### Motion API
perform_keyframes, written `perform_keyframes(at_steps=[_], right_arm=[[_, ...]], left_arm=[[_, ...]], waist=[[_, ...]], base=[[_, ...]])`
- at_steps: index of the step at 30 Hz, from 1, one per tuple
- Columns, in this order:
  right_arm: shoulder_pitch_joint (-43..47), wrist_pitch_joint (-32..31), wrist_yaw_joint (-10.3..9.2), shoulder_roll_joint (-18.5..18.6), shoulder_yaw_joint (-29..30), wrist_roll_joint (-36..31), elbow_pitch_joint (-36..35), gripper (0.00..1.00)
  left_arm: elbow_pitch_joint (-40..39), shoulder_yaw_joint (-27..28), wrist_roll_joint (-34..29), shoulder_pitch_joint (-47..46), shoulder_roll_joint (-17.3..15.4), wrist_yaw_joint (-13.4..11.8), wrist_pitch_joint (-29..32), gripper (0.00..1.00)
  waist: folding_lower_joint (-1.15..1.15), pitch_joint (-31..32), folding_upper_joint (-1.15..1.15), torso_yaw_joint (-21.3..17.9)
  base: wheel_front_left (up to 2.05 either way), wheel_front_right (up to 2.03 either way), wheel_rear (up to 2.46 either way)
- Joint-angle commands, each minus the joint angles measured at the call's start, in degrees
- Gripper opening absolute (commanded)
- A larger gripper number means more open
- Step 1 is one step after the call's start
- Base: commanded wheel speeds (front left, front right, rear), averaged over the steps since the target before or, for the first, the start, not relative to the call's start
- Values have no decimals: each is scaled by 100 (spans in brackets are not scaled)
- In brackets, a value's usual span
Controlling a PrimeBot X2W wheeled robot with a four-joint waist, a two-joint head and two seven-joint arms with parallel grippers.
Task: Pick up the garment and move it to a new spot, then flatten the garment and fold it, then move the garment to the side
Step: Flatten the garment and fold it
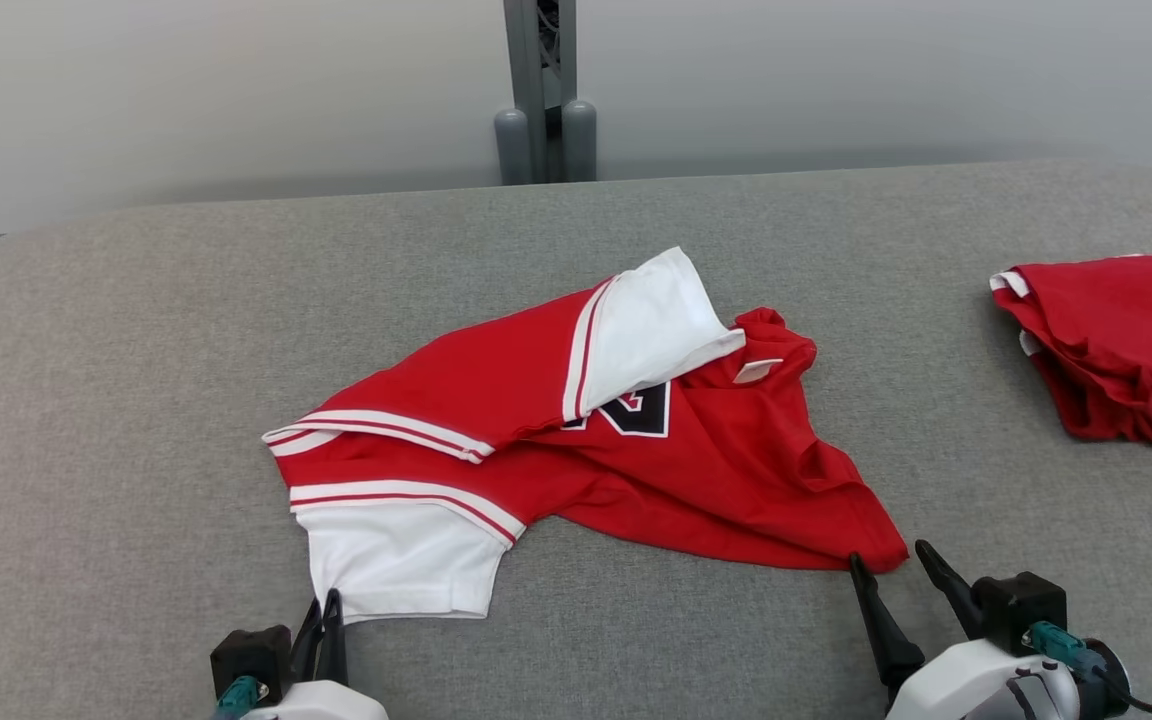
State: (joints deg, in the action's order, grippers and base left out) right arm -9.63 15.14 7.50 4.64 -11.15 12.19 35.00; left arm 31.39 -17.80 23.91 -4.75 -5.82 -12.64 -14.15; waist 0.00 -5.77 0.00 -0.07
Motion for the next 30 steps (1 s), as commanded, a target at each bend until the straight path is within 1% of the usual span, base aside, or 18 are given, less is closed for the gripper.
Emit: perform_keyframes(at_steps=[1, 4, 5, 6, 7, 8, 11, 14, 20, 25, 26, 30], right_arm=[[-37, 5, -2, 51, 1, 46, 91, 100], [-158, 4, -2, 85, -77, 99, 426, 100], [-178, 4, -2, 93, -130, 103, 545, 91], [-206, 4, -2, 105, -157, 92, 617, 47], [-227, 4, -2, 112, -166, 109, 651, 21], [-226, 4, -2, 107, -175, 139, 674, 0], [-155, 4, -2, 141, -134, 230, 556, 0], [-21, 4, -2, 187, -93, 319, 199, 0], [86, 4, -3, 412, 63, 465, -763, 0], [-30, 4, -3, 571, 174, 646, -1424, 0], [-30, 4, -3, 571, 174, 646, -1424, 0], [-155, 4, -3, 721, 182, 973, -1808, 0]], left_arm=[[-51, 22, -27, 45, -30, -18, -14, 0], [-170, 10, -32, 67, -47, -53, -27, 0], [-201, 7, -29, 75, -52, -55, -28, 0], [-230, 5, -24, 89, -54, -65, -30, 0], [-268, 15, -13, 105, -58, -73, -32, 0], [-314, 40, 4, 121, -70, -96, -35, 0], [-552, 175, 25, 159, -152, -181, -59, 0], [-990, 348, 5, 200, -238, -265, -85, 0], [-2379, 737, -123, 325, -512, -366, -105, 0], [-3581, 856, -287, 288, -719, -390, -107, 0], [-3581, 856, -287, 288, -719, -390, -107, 0], [-4211, 949, -380, 49, -939, -334, -54, 0]], waist=[[0, 1, 0, 78], [0, 14, 0, 164], [0, 22, 0, 189], [0, 32, 0, 209], [0, 39, 0, 224], [0, 47, 0, 236], [0, 65, 0, 262], [0, 80, 0, 253], [0, 131, 0, 131], [0, 190, 0, 36], [0, 190, 0, 36], [0, 253, 0, -17]], base=[[0, 0, 0], [0, 0, 0], [0, 0, 0], [0, 0, 0], [0, 0, 0], [0, 0, 0], [0, 0, 0], [0, 0, 0], [0, 0, 0], [0, 0, 0], [0, 0, 0], [0, 0, 0]])
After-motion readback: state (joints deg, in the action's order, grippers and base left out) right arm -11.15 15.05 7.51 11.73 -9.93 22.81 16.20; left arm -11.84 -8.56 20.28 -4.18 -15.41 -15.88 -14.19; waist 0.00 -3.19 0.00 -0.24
